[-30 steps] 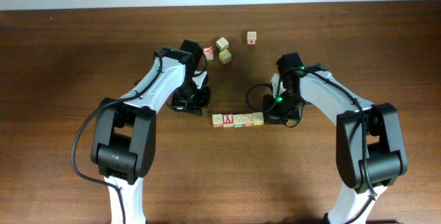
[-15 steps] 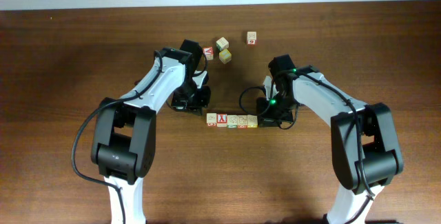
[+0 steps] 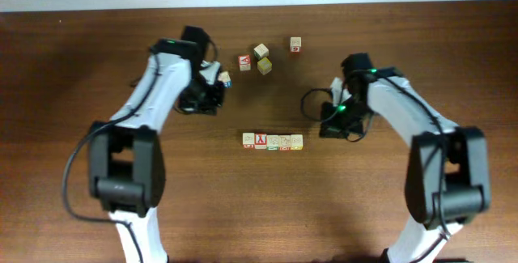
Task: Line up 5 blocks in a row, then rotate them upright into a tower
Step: 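Lift both grippers slightly away from the row ends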
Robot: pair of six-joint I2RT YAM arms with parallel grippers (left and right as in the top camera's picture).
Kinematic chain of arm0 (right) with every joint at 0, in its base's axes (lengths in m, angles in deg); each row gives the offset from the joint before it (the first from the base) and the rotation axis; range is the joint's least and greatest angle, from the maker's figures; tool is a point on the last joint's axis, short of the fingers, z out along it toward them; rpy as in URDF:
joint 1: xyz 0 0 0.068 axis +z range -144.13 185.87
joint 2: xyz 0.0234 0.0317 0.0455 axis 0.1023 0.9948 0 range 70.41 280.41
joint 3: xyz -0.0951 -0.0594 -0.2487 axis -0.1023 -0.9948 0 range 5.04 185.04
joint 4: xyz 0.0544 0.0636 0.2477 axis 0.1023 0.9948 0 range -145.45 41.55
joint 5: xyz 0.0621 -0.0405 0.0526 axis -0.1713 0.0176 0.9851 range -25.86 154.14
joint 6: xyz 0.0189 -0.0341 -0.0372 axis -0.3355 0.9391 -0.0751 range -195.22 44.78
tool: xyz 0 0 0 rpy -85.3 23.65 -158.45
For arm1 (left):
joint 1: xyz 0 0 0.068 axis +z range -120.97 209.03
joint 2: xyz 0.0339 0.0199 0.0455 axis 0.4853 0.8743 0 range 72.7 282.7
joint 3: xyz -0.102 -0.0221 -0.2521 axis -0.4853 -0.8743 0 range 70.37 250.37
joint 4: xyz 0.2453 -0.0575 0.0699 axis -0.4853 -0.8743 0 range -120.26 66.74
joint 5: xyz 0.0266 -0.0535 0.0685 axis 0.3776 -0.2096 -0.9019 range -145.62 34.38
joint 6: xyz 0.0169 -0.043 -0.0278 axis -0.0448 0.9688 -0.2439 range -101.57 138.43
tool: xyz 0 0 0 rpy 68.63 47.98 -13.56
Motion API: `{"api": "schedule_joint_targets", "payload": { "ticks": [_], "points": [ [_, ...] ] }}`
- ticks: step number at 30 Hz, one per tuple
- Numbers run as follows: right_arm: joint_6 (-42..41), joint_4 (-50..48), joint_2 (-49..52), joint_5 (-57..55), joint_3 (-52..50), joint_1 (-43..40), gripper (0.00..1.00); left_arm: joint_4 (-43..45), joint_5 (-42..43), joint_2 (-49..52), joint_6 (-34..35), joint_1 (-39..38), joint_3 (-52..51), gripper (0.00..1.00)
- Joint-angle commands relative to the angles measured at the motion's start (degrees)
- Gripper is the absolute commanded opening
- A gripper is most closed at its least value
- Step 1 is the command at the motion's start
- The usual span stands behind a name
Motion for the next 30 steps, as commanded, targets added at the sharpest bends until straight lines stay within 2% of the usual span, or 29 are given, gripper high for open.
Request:
{"api": "schedule_joint_targets", "payload": {
  "ticks": [1,5,11,18,30],
  "points": [
    [3.4,0.2,-6.8,5.0,1.6,-2.5,0.04,-1.7,-0.5,-8.0,-2.6,2.0,1.7,0.00],
    [3.6,0.2,-8.2,5.4,1.5,-3.2,0.04,-3.9,0.2,-9.3,-2.8,0.5,1.2,0.00],
    [4.5,0.0,-8.2,5.4,0.7,-3.0,0.04,3.0,5.5,-9.4,-2.8,-1.6,-7.1,0.00],
    [4.5,-0.1,-8.2,5.3,0.5,-2.9,0.04,14.3,5.6,-9.3,-0.4,-1.4,-17.5,0.00],
    [4.4,-0.9,-8.1,4.8,-0.2,-1.6,0.04,17.7,5.5,-9.3,1.3,-2.6,-20.0,0.00]
  ]
}}
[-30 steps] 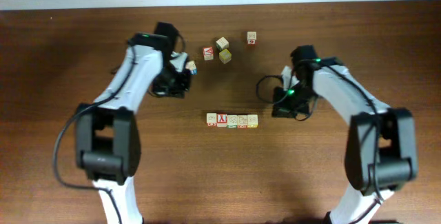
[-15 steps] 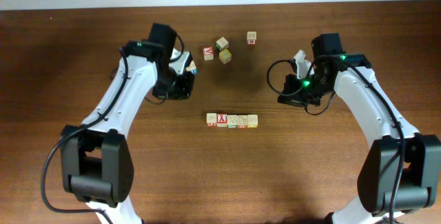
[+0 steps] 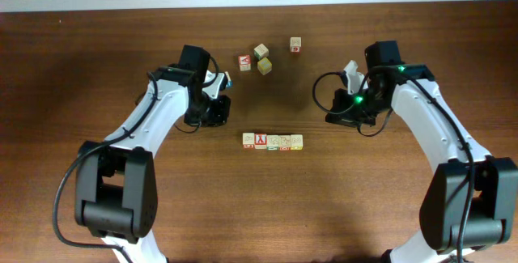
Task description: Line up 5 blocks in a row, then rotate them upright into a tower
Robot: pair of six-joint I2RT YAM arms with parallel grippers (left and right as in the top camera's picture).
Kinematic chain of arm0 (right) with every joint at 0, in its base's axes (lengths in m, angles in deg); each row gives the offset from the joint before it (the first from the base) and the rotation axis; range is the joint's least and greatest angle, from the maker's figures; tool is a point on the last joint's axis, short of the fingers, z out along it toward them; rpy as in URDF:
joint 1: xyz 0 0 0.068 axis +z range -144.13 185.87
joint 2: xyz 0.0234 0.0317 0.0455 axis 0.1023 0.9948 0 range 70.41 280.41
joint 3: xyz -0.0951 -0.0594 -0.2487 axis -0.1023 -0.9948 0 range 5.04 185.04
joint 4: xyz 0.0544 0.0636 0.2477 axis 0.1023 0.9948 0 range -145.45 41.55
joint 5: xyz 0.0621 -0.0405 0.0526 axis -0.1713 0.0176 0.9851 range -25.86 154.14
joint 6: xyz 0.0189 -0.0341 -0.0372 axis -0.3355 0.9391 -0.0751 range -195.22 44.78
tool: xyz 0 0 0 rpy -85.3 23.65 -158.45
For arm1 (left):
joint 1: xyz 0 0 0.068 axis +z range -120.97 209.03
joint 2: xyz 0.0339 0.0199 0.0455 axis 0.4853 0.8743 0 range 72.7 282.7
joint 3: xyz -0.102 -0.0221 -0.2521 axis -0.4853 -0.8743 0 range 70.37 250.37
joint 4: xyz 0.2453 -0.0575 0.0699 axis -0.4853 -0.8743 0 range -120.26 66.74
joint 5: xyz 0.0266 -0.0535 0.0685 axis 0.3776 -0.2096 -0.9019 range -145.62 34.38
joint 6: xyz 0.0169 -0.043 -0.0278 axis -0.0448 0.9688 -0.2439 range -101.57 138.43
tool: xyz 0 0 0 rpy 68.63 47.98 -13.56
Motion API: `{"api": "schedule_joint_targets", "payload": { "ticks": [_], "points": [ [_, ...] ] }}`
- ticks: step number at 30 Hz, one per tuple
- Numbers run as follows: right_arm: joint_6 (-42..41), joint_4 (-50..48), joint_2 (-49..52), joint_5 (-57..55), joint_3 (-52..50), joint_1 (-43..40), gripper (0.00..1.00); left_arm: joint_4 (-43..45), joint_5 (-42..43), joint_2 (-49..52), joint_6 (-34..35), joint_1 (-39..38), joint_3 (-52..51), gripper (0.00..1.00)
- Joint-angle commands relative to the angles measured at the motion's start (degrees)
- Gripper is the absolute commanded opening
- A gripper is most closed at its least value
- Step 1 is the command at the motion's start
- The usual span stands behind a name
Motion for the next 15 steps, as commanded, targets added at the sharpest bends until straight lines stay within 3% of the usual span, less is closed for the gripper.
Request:
{"api": "schedule_joint_targets", "payload": {
  "ticks": [1,4,15],
  "points": [
    [0.4,-0.6,-0.2,0.3,-0.5,1.0,0.04,1.2,1.8,-0.1,2.0,-0.5,-2.3,0.00],
    [0.4,-0.8,0.4,0.3,-0.5,1.1,0.04,4.0,6.1,-0.1,2.0,-0.7,-4.9,0.00],
    [0.5,-1.2,4.6,0.3,-0.5,1.9,0.04,6.3,5.2,-0.1,-1.0,-0.9,-8.2,0.00]
  ]
}}
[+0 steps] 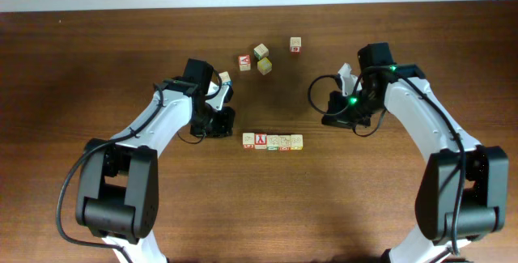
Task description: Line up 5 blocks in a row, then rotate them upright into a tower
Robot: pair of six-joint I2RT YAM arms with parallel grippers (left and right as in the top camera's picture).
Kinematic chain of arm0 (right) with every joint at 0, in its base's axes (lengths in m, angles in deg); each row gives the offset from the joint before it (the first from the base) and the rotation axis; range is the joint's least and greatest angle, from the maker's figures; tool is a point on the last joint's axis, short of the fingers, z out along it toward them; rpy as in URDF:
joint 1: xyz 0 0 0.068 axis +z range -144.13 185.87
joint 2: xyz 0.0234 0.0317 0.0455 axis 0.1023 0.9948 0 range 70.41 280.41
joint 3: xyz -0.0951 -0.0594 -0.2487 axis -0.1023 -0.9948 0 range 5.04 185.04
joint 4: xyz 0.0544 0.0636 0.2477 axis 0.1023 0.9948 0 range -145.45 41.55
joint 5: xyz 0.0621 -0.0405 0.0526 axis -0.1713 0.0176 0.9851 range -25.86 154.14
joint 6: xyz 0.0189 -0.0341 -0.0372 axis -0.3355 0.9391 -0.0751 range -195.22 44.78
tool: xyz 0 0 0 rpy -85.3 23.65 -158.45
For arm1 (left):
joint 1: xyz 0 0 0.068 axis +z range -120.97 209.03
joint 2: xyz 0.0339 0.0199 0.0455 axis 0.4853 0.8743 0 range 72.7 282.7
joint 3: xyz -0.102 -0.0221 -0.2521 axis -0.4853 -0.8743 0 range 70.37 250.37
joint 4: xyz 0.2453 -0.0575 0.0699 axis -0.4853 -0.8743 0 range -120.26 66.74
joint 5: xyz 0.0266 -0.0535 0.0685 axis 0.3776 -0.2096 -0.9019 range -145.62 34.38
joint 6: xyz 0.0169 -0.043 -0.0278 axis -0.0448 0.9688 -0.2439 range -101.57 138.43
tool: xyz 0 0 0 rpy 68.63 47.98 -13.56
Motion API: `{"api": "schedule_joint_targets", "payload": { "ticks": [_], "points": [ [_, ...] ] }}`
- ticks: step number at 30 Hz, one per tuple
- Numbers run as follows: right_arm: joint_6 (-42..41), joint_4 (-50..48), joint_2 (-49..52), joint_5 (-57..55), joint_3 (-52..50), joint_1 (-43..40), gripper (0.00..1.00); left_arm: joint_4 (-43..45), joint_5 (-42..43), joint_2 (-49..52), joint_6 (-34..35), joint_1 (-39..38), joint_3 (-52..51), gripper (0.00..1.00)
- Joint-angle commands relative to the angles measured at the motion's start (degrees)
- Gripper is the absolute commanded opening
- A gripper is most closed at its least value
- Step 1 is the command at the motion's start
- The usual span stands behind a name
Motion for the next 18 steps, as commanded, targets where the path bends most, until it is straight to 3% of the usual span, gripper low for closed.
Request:
{"api": "schedule_joint_targets", "payload": {
  "ticks": [1,18],
  "points": [
    [0.5,-0.3,1.2,0.3,-0.5,0.9,0.04,1.5,0.4,-0.1,-1.4,-0.4,-1.9,0.00],
    [0.5,-0.6,1.2,0.3,-0.5,1.2,0.04,6.0,-1.6,0.0,-1.3,-4.6,-4.0,0.00]
  ]
}}
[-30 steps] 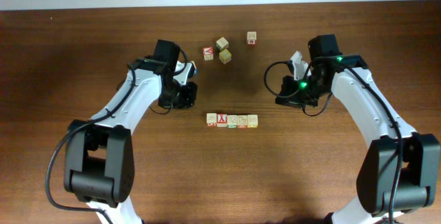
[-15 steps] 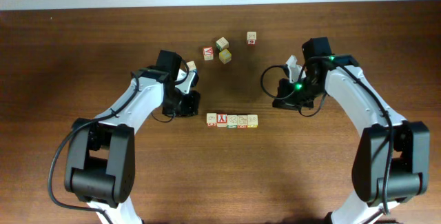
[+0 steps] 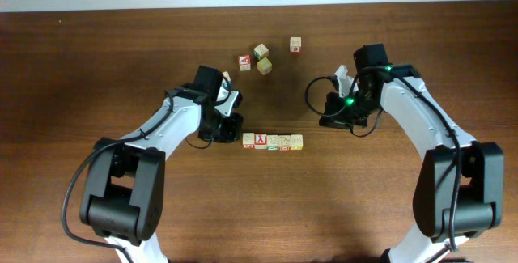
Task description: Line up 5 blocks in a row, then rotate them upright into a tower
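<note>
Five small blocks stand in a row [image 3: 273, 141] side by side at the table's middle, with pictures and letters on their tops. My left gripper [image 3: 230, 127] is low, just left of the row's leftmost block [image 3: 248, 139], close to it or touching it. My right gripper [image 3: 326, 117] hangs up and to the right of the row's right end, apart from it. Both pairs of fingers are dark against the dark wood, so their state does not show.
Several loose blocks lie behind the row: a red-marked one [image 3: 244, 62], two plain wooden ones [image 3: 260, 51] [image 3: 265, 65] and one further right [image 3: 295, 45]. The brown table [image 3: 97, 53] reaches a white strip at the back.
My left gripper has moved right and a little nearer, from a short gap left of the row to right beside its leftmost block. The right gripper has hardly shifted. The blocks lie as before.
At first my left gripper was well behind and left of the row, and the right gripper right of the row's end. The left then stood closer to the row at each moment and is now at its left end. The right arm has edged back and left.
</note>
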Robot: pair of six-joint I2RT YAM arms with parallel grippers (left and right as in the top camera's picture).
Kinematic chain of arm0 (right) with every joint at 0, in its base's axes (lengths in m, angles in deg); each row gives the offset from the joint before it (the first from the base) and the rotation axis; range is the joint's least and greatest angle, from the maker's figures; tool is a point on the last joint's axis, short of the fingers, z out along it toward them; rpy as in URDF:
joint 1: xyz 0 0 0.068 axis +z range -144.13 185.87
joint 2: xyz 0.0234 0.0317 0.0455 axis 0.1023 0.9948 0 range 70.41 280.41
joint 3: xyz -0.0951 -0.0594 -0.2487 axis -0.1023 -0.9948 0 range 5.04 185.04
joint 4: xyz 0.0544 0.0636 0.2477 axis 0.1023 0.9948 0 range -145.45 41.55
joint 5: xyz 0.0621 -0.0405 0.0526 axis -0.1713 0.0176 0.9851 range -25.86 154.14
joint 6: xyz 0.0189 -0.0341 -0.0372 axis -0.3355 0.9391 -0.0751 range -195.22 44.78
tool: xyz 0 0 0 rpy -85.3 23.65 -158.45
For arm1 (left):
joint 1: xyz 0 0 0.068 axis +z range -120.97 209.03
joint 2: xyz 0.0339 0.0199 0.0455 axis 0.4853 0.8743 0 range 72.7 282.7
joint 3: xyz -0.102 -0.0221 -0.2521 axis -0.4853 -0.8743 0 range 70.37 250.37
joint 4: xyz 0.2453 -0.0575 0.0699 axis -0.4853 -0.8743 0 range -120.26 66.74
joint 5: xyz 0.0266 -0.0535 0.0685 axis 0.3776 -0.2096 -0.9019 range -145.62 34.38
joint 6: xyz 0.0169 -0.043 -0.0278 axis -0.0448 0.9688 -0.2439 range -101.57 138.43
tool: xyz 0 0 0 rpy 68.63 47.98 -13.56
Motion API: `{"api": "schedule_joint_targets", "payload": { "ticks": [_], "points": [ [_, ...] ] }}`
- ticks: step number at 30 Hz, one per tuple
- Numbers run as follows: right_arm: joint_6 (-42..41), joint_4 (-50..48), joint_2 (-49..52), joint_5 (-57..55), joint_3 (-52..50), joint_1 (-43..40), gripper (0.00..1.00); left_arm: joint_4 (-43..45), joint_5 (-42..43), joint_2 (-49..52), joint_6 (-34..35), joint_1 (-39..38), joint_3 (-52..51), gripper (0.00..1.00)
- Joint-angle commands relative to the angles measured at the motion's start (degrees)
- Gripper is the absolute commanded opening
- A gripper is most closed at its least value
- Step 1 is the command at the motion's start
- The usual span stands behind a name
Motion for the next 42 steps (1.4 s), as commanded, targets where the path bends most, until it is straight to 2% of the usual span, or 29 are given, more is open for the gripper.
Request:
{"api": "schedule_joint_targets", "payload": {
  "ticks": [1,32,42],
  "points": [
    [0.4,-0.2,0.4,0.3,-0.5,0.6,0.04,0.8,-1.7,0.0,-1.1,-1.8,-0.4,0.00],
    [0.2,-0.2,0.5,-0.8,-3.3,0.6,0.04,-0.5,-2.7,0.0,0.3,-2.5,-0.4,0.00],
    [-1.2,-0.2,0.5,-0.8,-3.3,0.6,0.04,-0.3,-3.6,0.0,4.3,-2.5,-0.4,0.00]
  ]
}}
